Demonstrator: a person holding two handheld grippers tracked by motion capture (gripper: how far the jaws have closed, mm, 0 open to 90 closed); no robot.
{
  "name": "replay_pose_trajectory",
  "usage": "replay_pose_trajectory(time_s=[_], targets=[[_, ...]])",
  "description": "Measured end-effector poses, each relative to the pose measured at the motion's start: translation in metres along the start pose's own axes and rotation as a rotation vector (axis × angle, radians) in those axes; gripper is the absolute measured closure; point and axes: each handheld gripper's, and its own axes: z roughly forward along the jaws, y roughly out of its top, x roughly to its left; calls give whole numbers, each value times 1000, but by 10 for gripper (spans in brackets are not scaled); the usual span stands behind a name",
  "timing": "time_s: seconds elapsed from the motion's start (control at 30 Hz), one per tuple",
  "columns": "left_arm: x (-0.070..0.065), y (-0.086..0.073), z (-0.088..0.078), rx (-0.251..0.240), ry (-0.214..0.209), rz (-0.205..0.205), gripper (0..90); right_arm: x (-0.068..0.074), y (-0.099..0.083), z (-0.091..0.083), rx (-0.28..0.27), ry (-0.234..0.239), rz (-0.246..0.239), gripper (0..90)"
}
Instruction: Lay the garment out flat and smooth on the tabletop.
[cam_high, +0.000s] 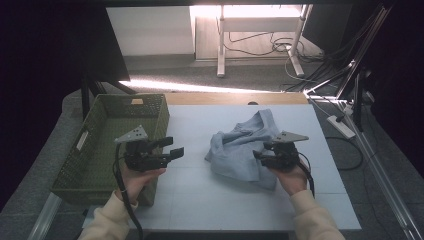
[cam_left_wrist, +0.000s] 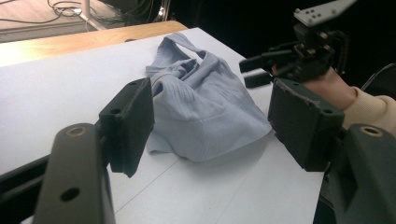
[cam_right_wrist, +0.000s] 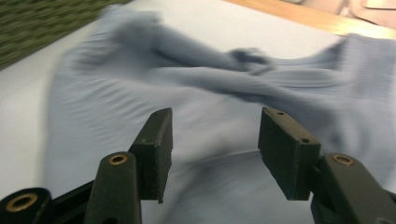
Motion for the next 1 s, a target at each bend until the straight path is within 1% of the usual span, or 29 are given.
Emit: replay_pose_trajectory(time_s=[0.13, 0.23, 0.37, 0.57, 0.63, 0.77, 0.83, 0.9, 0.93, 1.0], targets=[[1, 0, 0, -1, 0, -2, 316, 21, 0, -3, 8, 46, -55, 449], [1, 0, 0, -2, 1, -1, 316, 35, 3, 0, 18, 84, -87, 443], [0, 0, 1, -1, 1, 2, 316, 49, 10, 14, 16, 128, -111, 437], [0, 0, 1, 0, -1, 3, 316, 63, 25, 42, 29, 145, -127, 437], [0, 0, 2, 1, 0, 3, 315, 68, 28, 51, 41, 135, -136, 437], [1, 0, 1, 2, 1, 3, 316, 73, 30, 70, 87, 116, -149, 437], [1, 0, 1, 1, 1, 2, 316, 74, 28, 82, 126, 79, -157, 439], [0, 0, 1, -1, 1, 4, 316, 72, 24, 94, 153, 64, -148, 467], [1, 0, 1, -1, 1, 3, 316, 72, 22, 100, 178, 42, -163, 489], [1, 0, 1, -1, 1, 2, 316, 71, 18, 111, 205, 18, -175, 502]])
